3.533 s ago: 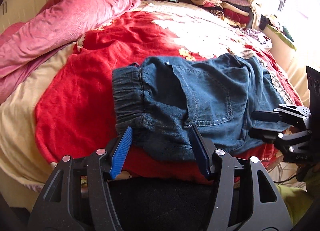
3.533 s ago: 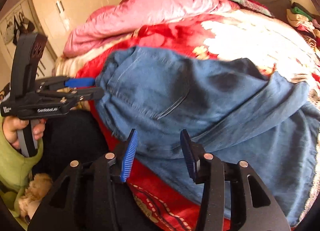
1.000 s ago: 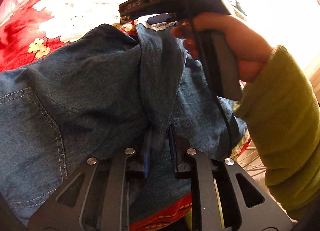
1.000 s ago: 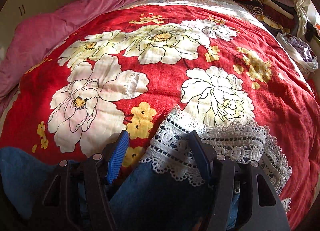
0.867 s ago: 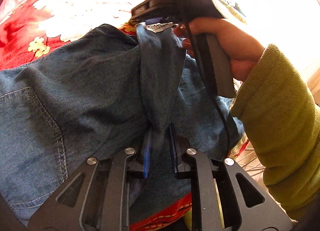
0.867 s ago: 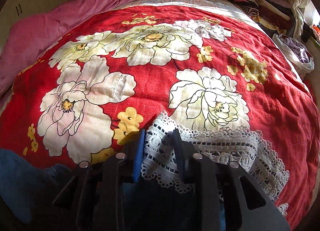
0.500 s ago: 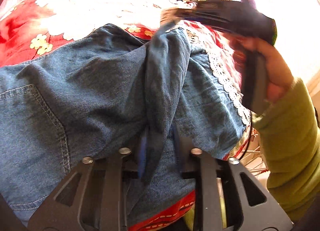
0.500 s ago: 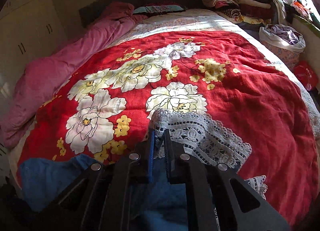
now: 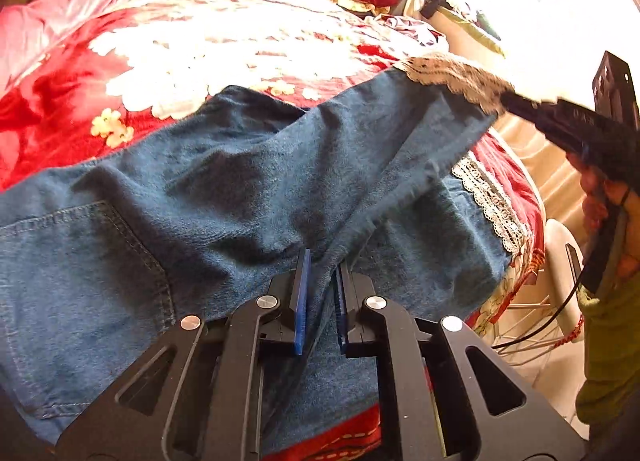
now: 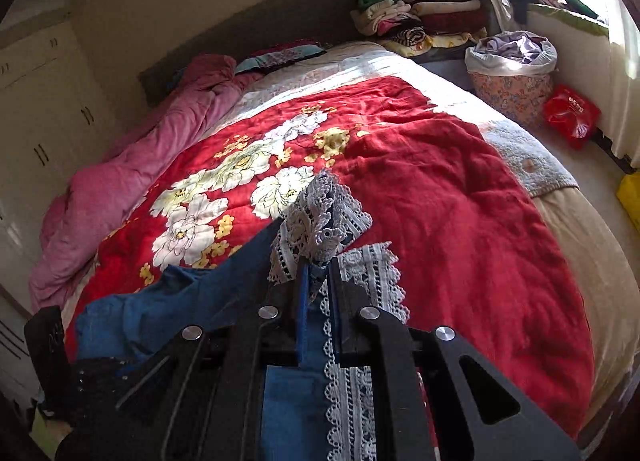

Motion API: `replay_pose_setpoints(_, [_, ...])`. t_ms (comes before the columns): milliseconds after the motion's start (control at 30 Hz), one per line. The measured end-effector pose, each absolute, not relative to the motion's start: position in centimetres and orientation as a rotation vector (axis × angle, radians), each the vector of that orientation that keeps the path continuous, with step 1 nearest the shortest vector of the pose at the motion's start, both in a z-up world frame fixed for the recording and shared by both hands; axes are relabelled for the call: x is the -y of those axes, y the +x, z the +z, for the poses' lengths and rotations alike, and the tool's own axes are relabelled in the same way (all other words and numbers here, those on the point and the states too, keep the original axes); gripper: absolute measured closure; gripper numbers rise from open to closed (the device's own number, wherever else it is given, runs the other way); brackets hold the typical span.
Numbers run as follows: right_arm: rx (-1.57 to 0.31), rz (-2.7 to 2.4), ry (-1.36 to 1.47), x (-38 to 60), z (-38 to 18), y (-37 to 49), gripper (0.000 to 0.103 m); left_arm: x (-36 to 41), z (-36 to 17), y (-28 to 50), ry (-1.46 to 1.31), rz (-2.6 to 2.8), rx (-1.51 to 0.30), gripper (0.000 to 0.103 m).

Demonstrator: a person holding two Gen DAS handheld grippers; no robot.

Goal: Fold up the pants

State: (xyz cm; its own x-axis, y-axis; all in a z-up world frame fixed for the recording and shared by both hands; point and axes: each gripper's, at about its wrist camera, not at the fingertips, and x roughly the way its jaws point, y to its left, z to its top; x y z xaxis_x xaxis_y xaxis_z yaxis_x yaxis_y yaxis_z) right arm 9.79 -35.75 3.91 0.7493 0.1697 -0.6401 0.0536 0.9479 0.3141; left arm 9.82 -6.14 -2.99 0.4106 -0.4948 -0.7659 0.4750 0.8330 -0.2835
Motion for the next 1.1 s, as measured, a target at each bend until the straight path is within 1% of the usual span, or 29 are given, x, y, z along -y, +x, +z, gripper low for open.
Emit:
replay_pose_setpoints(33, [-0.733,0.068,0.335,35.9,3.7,9.0,0.095,6.3,-2.8,9.6,-0.01,-0.611,-0.964,0.101])
replay_pose_setpoints(167, [-0.747,0.068,0.356,36.4,3.5,5.9,0.095,6.6,-1.6,8.3,0.035,-0.607,-0.928,0.101])
replay_pose_setpoints(433, [-0.826,0.074,0.432,37.6,1.0,1.0,0.095,6.5,-1.9,5.5,0.093,-0.615,-0.928,0.101])
replay_pose_setpoints(633, [-0.873,0.063,0.477,38.2,-1.3,-0.3,0.095,6.8,-2.8,4.8,0.114,-0.609,-0.949,0.101])
replay_pose_setpoints(867, [-0.878,0.086,0.488,38.4,-1.7,-1.1,0.095,6.8,-1.4,2.7,0.166,-0.619,-0.905,0.101])
replay_pose_setpoints(1100, [-0.944,0.063,0.508,38.6,-4.8,-0.4,0.095,7.0,-4.7,3.7,0.174,-0.596,-1.006,0.101])
